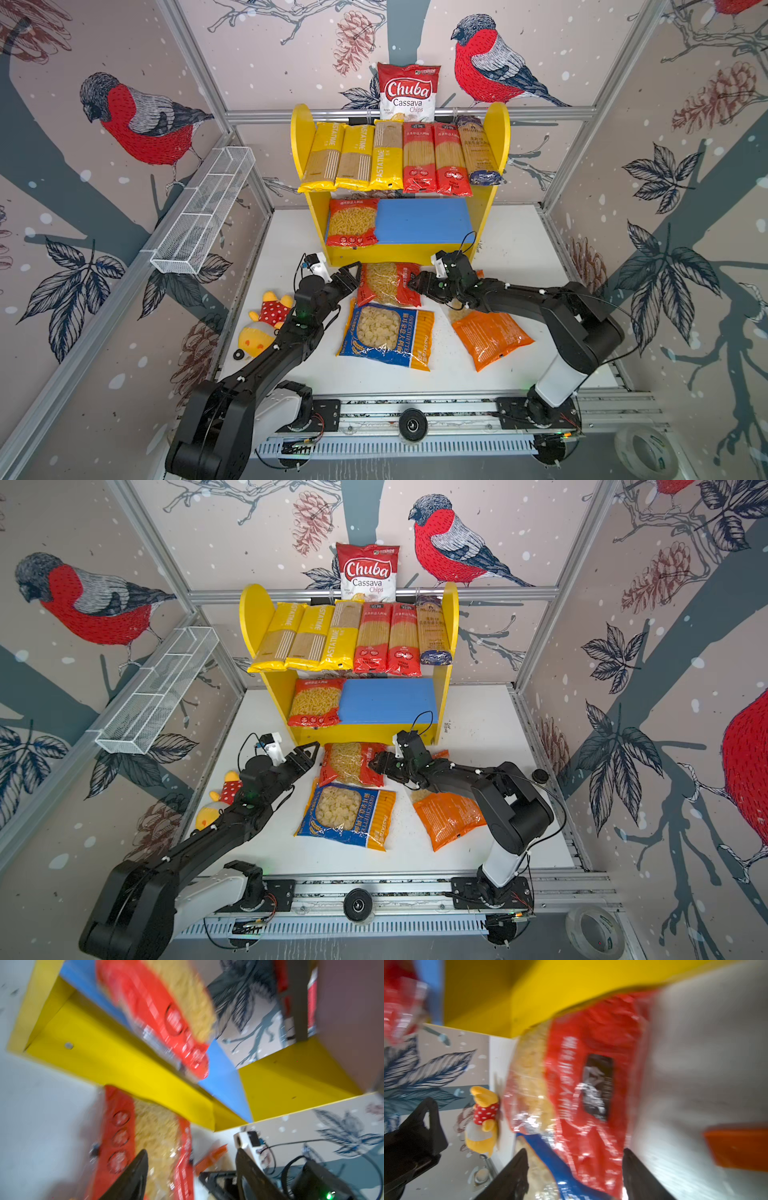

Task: Arrange pasta packages on shelves
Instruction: Pick up the pasta bag from the center of the table.

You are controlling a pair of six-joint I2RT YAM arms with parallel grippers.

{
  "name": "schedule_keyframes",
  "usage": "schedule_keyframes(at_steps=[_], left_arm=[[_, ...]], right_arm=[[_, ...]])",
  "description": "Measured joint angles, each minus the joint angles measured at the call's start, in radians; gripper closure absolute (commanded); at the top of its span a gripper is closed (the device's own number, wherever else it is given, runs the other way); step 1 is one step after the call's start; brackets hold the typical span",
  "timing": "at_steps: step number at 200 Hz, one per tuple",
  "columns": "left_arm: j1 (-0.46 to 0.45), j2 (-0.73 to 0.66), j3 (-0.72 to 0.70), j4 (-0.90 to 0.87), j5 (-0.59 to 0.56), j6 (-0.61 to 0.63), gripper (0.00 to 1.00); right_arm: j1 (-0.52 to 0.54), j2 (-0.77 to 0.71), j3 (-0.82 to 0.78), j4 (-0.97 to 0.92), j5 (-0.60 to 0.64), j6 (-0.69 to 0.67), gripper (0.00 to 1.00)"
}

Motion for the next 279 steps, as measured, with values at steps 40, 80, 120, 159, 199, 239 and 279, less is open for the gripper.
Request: schedule_keyframes(at_steps=[40,80,120,159,199,239,279], left_arm=[[-0.048,0.028,-0.026,-0.048,-0.001,0.024,0.35],[-0.066,0.048,-0.026,-0.049,-0.002,0.024,0.35],[-0.066,0.01,-0.014,-0.079,-0.004,0.036,0.35],[-0.066,-0.035,0.018,-0.138,-0.004,0.079,0.35],[-0.066,-0.055,0.046,-0.172,0.0,0.127,0.35],[-0.068,-0.073,0.046,-0.164,0.025,0.168,0.35],[-0.089,-0.084,0.046,-0.125,0.049,0.212,0.35]], right_arm=[[-0.021,0.101,0.012,0.068,-0.051,0.041,0.28],[-0.01,0.169,0.067,0.115,-0.064,0.045,0.63],[0.019,0.123,0.06,0.1,-0.053,0.013,0.87],[0.023,0.014,0.089,-0.038,0.008,-0.123,1.0],[0.032,-0.095,0.187,-0.277,0.116,-0.36,1.0],[0.055,-0.218,0.259,-0.459,0.233,-0.58,1.0],[0.107,-0.316,0.331,-0.543,0.367,-0.777,1.0]])
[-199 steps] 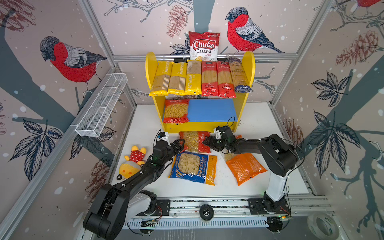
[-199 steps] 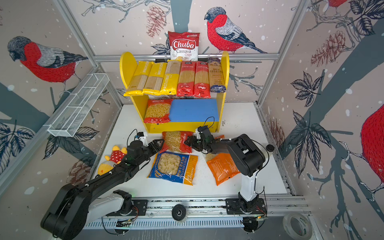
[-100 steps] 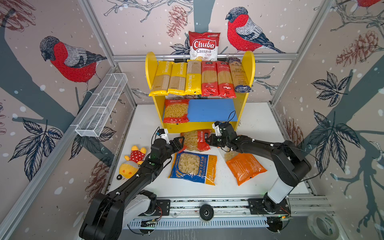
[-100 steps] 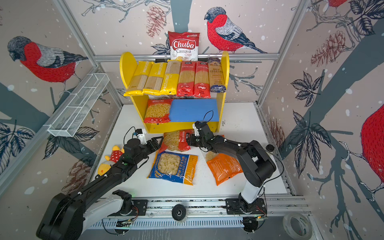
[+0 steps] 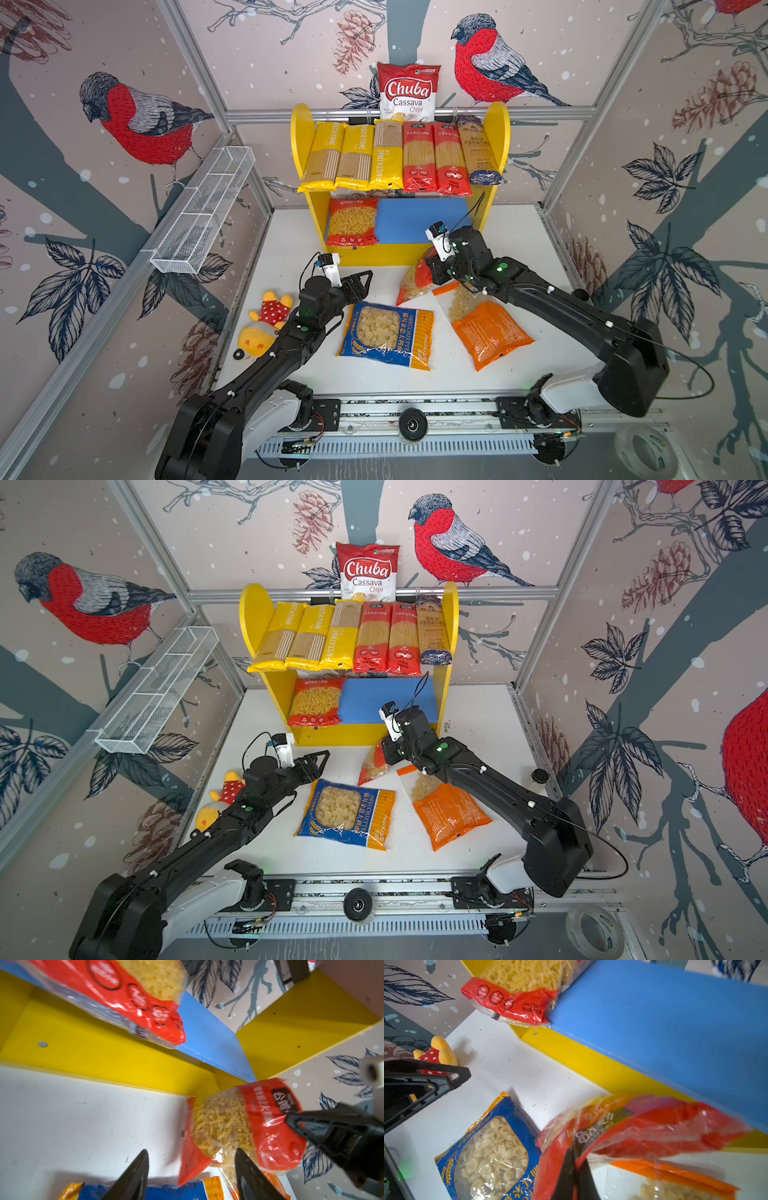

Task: Arrange pasta packages on shelves
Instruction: Pick up the pasta bag from the center of the table, then place the pasta bag in the pasta bag.

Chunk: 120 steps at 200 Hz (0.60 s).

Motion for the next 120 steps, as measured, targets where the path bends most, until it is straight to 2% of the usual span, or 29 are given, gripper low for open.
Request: schedule_keyframes(at_steps=[32,79,100,120], left_arm=[[-0.043,-0.013,-0.006,0.015,-0.029,0.053,0.36],[-0.076,-0.01,-0.054,0.06,-0.082,0.096,0.36],[-0.076,-0.031,-0.067,0.042,-0.138,0.096,0.37],[-0.076,-0.117,-0.063,-0.011,-0.246,0.095,0.38]], right_arm=[[0.06,-0.066,0.007,0.027,0.087,-0.193,1.0],[0.137,-0.074,-0.029,0.116,0.078,-0.465,1.0],[0.172,-0.049,-0.002,0.117,0.059,-0.521,1.0],[0.174,-0.066,0.024,0.121,-0.014,-0.519,1.0]])
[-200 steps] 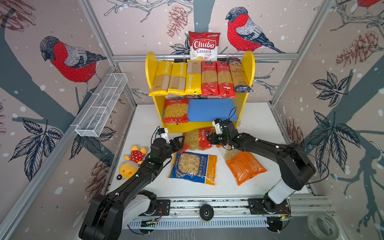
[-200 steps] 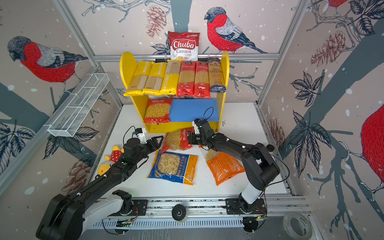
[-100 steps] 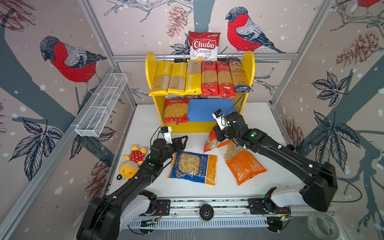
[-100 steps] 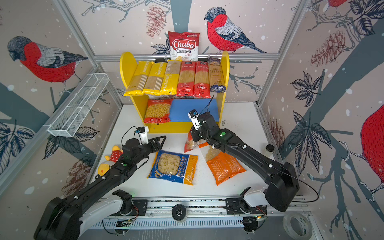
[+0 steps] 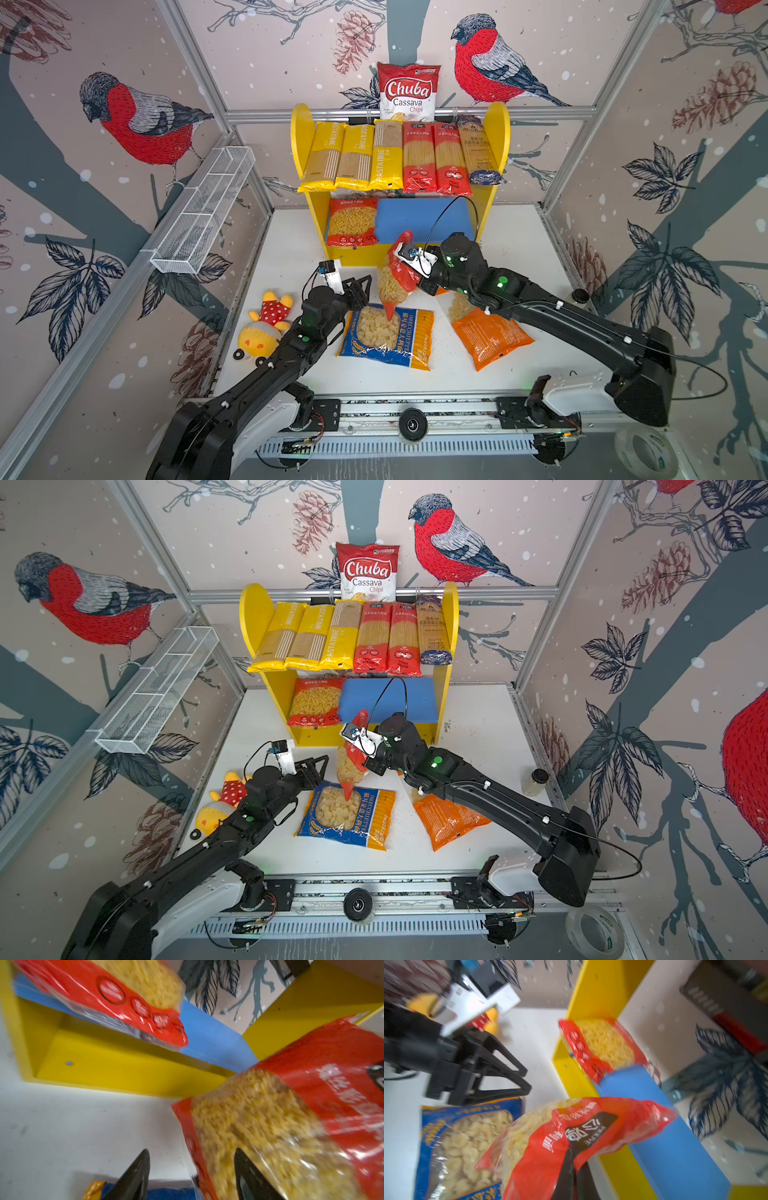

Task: Arrange pasta packages on shelves
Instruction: Place the pasta bag in the pasta bag.

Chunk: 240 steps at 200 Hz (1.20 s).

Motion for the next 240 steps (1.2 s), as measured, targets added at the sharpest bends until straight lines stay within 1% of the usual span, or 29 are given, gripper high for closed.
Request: schedule_keyframes(at_steps=[13,24,40,53,66,80,93,103,110,119,124,131,159,169,181,189,204,223,240], left_arm=[[0.0,-0.067,0.003,-0.033,-0.088,0.0,0.38],[0.0,-0.106,0.006,-0.057,-0.148,0.001,0.37],[0.0,-0.114,0.021,-0.084,-0.194,0.013,0.37],[0.0,-0.089,0.037,-0.092,-0.195,0.027,0.36],[0.0,-0.05,0.047,-0.093,-0.17,0.034,0.36],[0.0,-0.007,0.061,-0.093,-0.145,0.034,0.36],[0.0,0.033,0.078,-0.087,-0.117,0.034,0.36],[-0.001,0.066,0.088,-0.074,-0.089,0.033,0.36],[-0.002,0.088,0.096,-0.065,-0.066,0.033,0.37],[-0.01,0.123,0.111,-0.053,-0.042,0.032,0.37],[-0.019,0.145,0.122,-0.047,-0.031,0.032,0.37],[-0.037,0.18,0.144,-0.041,-0.01,0.034,0.36],[-0.118,0.313,0.242,-0.019,0.056,0.076,0.36],[-0.142,0.359,0.272,-0.01,0.077,0.089,0.36],[-0.163,0.404,0.293,-0.006,0.096,0.106,0.36],[-0.174,0.43,0.3,0.002,0.11,0.112,0.36],[-0.192,0.478,0.308,0.022,0.138,0.122,0.35],[-0.213,0.543,0.333,0.032,0.175,0.13,0.35],[-0.222,0.588,0.359,0.041,0.201,0.13,0.35]], right_arm=[[-0.009,-0.028,-0.005,0.014,-0.054,0.016,1.0],[-0.028,-0.055,-0.034,0.038,-0.132,0.035,1.0],[-0.088,-0.076,-0.098,0.062,-0.248,0.078,1.0],[-0.161,-0.076,-0.159,0.071,-0.341,0.126,1.0],[-0.23,-0.075,-0.212,0.062,-0.424,0.181,1.0],[-0.267,-0.072,-0.25,0.068,-0.459,0.219,1.0],[-0.289,-0.059,-0.263,0.064,-0.459,0.236,1.0],[-0.303,-0.042,-0.255,0.05,-0.427,0.233,1.0],[-0.311,-0.03,-0.242,0.034,-0.392,0.228,0.98],[-0.315,-0.011,-0.225,0.016,-0.337,0.208,0.97],[-0.315,0.004,-0.214,0.008,-0.304,0.206,0.95],[-0.315,0.028,-0.2,-0.007,-0.245,0.2,0.88],[-0.324,0.104,-0.173,-0.083,-0.024,0.188,0.82],[-0.325,0.115,-0.175,-0.111,0.049,0.19,0.75],[-0.327,0.116,-0.181,-0.132,0.13,0.197,0.7],[-0.332,0.114,-0.184,-0.138,0.193,0.21,0.62],[-0.342,0.101,-0.19,-0.142,0.311,0.225,0.53],[-0.35,0.076,-0.188,-0.148,0.446,0.275,0.49],[-0.346,0.052,-0.183,-0.174,0.491,0.361,0.49]])
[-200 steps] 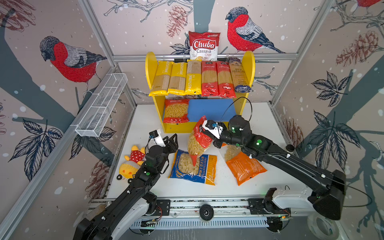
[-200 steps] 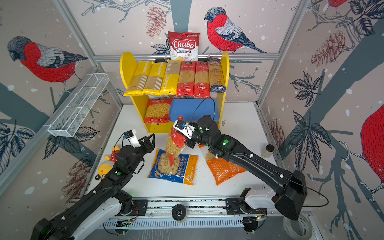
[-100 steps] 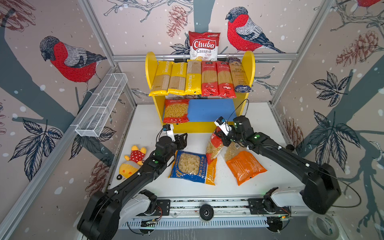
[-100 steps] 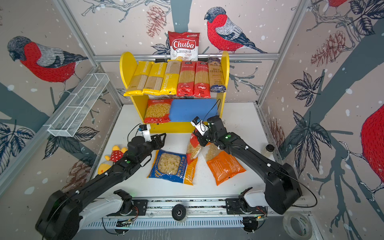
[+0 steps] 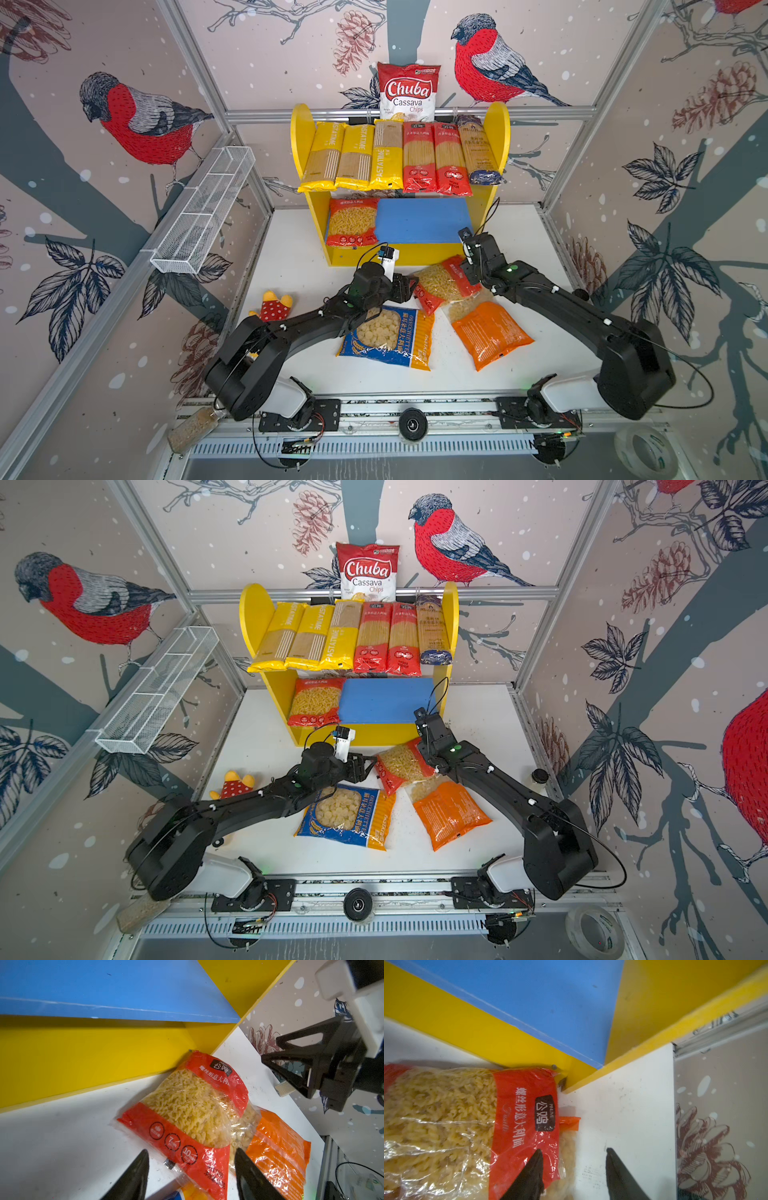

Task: Arrange pasta packages on shelves
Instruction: Place the pasta bag in the pasta bag, then pick up the pasta bag.

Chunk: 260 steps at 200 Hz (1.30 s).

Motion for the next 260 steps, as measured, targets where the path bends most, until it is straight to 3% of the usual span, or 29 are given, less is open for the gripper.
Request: schedule_keyframes(at_steps=[19,42,72,89,122,192,260], left_arm=[[0.0,0.039,0.027,0.005,0.01,0.003,0.34],[0.0,0.093,0.066,0.014,0.018,0.018,0.33],[0.0,0.17,0.079,0.055,0.05,0.023,0.34],[-0.003,0.197,0.068,0.074,0.075,-0.001,0.34],[-0.02,0.22,0.051,0.109,0.098,-0.022,0.34],[-0.027,0.258,0.008,0.147,0.099,-0.048,0.36],[-0.027,0.26,0.0,0.154,0.098,-0.053,0.37]], right_arm=[[0.008,-0.054,-0.029,-0.009,-0.027,0.156,0.48],[0.012,-0.171,-0.172,0.031,-0.166,0.42,0.44],[0.032,-0.294,-0.438,0.207,-0.381,0.805,0.21],[0.04,-0.311,-0.524,0.291,-0.455,0.978,0.14],[0.034,-0.294,-0.613,0.475,-0.534,1.217,0.12],[0.024,-0.123,-0.653,0.765,-0.618,1.473,0.13],[0.022,0.005,-0.624,0.87,-0.523,1.608,0.15]])
